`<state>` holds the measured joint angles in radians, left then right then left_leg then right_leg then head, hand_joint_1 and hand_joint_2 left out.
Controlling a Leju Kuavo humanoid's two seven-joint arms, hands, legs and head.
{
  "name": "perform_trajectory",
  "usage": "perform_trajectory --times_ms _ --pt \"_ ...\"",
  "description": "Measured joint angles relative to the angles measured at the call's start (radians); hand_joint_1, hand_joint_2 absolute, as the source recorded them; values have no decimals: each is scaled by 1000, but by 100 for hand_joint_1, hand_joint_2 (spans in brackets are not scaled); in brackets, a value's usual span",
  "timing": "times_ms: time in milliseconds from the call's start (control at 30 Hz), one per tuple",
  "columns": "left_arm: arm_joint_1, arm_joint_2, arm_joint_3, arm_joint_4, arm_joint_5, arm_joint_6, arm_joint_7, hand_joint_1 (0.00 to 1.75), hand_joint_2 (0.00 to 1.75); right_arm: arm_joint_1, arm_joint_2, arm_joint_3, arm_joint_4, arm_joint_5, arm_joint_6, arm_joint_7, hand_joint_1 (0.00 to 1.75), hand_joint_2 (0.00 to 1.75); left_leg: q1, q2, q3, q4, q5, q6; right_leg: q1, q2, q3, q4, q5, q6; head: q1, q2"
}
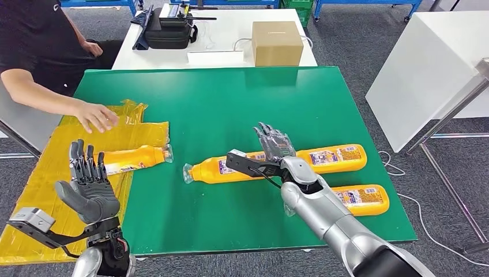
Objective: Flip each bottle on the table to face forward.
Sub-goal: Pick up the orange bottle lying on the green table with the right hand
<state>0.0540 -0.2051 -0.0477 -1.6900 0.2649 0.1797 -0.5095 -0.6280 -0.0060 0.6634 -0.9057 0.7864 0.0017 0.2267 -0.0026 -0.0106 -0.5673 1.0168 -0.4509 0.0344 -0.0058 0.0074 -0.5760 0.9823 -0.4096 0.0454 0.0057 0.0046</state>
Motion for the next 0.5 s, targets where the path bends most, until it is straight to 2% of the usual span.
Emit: perform_trajectory --times_ms 200,500 --pt "-12 -2 -17 -1 19 5 18 0 0 -63 49 29 132 19 46 -2 0 175 0 0 0 0 0 0 0 0 0 0 0 0 0 0" --pt "-27 -2 -26 -1 51 14 17 0 0 -98 94 75 252 13 143 -37 0 175 0 0 0 0 0 0 0 0 0 0 0 0 0 0"
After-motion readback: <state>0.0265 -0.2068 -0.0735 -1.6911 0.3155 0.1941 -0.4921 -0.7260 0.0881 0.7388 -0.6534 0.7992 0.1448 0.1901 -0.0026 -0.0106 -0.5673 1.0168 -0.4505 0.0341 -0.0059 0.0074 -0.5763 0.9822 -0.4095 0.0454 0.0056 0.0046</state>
